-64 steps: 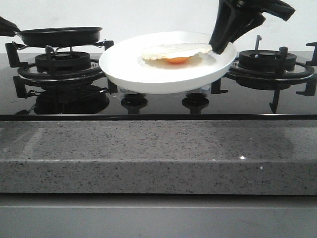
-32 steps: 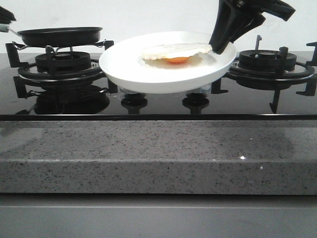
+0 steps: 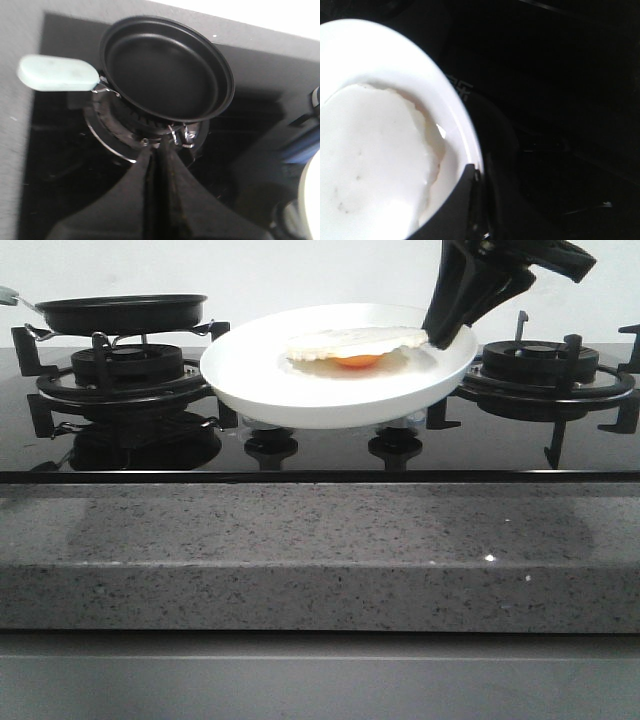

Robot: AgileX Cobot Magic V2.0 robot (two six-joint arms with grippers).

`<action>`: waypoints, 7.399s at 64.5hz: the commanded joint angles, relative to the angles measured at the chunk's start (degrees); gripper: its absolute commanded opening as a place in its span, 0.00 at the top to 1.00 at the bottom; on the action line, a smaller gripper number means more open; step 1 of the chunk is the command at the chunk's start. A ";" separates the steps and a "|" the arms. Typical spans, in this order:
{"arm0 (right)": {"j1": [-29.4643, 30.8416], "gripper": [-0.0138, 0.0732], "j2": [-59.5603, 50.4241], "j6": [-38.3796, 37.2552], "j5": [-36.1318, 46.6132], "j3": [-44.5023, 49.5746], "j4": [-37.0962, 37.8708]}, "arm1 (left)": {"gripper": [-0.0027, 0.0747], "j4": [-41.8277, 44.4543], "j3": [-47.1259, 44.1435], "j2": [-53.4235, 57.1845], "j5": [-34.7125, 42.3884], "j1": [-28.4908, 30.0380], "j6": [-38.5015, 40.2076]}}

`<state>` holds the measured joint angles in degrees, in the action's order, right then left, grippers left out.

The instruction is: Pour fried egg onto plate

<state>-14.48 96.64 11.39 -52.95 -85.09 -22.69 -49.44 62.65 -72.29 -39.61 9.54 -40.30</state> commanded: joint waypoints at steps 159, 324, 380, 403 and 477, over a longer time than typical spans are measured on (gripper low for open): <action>4.48 0.90 21.11 -4.96 -3.14 -29.64 -2.85 | 0.99 13.52 -32.05 44.83 19.65 -6.99 0.88; 4.48 0.92 -29.65 -8.01 -4.30 9.59 22.69 | 0.99 13.52 -32.05 44.83 19.40 -6.99 0.88; 4.48 0.92 -85.18 -7.96 24.49 59.69 22.00 | 0.99 13.52 -32.05 44.83 19.40 -6.99 0.88; 4.48 0.92 -88.78 -7.96 26.71 60.90 22.00 | 0.99 13.52 -32.05 44.83 19.40 -6.99 0.88; 4.48 0.92 -88.78 -7.96 26.65 60.90 22.00 | 0.99 13.52 -32.05 44.83 19.40 -6.99 0.88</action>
<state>-10.33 7.26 3.39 -31.29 -22.65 -0.71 -34.58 29.06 -27.37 -23.39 2.93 -39.71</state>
